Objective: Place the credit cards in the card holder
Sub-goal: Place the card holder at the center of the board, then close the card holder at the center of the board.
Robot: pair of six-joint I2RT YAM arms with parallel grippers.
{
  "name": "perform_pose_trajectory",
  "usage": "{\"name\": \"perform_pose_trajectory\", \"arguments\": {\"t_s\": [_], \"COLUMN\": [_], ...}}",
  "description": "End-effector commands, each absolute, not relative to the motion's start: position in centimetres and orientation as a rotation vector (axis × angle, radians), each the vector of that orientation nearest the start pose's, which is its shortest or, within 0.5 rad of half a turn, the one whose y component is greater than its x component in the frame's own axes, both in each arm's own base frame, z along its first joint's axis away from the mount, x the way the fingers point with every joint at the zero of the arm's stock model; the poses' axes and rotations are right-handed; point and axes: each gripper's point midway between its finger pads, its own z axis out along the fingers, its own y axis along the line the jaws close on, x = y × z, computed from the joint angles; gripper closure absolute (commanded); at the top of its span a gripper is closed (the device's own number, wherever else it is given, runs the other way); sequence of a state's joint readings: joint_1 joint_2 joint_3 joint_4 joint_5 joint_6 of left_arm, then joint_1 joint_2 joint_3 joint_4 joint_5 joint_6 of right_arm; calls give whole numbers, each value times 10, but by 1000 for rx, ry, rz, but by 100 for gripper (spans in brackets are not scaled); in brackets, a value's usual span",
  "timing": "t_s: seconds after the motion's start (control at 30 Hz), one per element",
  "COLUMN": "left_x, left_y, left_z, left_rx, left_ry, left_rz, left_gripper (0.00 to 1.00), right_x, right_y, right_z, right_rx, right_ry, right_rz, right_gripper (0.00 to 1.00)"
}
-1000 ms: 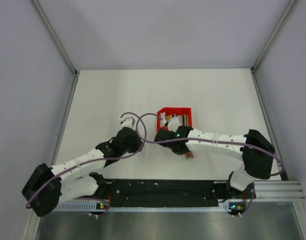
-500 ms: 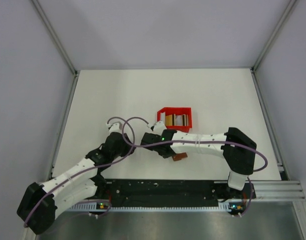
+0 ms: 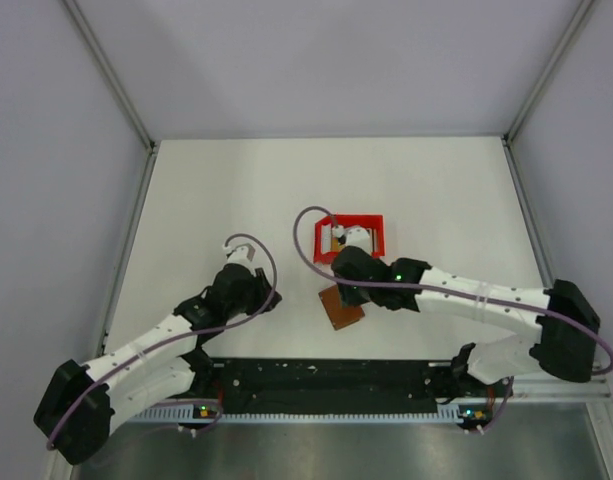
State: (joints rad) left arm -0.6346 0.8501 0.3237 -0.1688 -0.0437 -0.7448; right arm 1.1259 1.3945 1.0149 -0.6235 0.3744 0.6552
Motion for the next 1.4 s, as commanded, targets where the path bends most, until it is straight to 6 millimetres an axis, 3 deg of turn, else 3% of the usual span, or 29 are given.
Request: {"name": "perform_pose_trajectory", "arguments": {"t_s": [0.0,0.1,0.23,0.43,0.6,0.83,1.0,1.37], "left_x": [209,215,219,228,226,221,215,213], "left_y": [-211,-233,-262,-299,-315,-313,-315,-310], "left_z": [95,109,118,114,98,81,79,77], "left_rx": [-27,24,70,109,127,82,62,-44], "left_ry": [2242,2205,2197,2241,2316,2360,2366,2357], "left_rz": [-837,-899,-979,-1036,-1051,-1021,-1029,-989], "left_gripper": [65,64,64,65,66,67,67,66], "right_x": [190,194,200,206,211,216,218,225], "right_y": [253,236,230,237,243,248,252,251], "right_z": [117,109,103,90,81,78,81,81], "right_rx": [-323,-299,-295,-362,-383,-409,-429,-368], "right_ry": [2405,2413,2417,2447,2472,2466,2454,2458], "right_rz": [430,461,510,479,456,449,471,562], "right_gripper": [56,56,56,57,60,63,68,68]}}
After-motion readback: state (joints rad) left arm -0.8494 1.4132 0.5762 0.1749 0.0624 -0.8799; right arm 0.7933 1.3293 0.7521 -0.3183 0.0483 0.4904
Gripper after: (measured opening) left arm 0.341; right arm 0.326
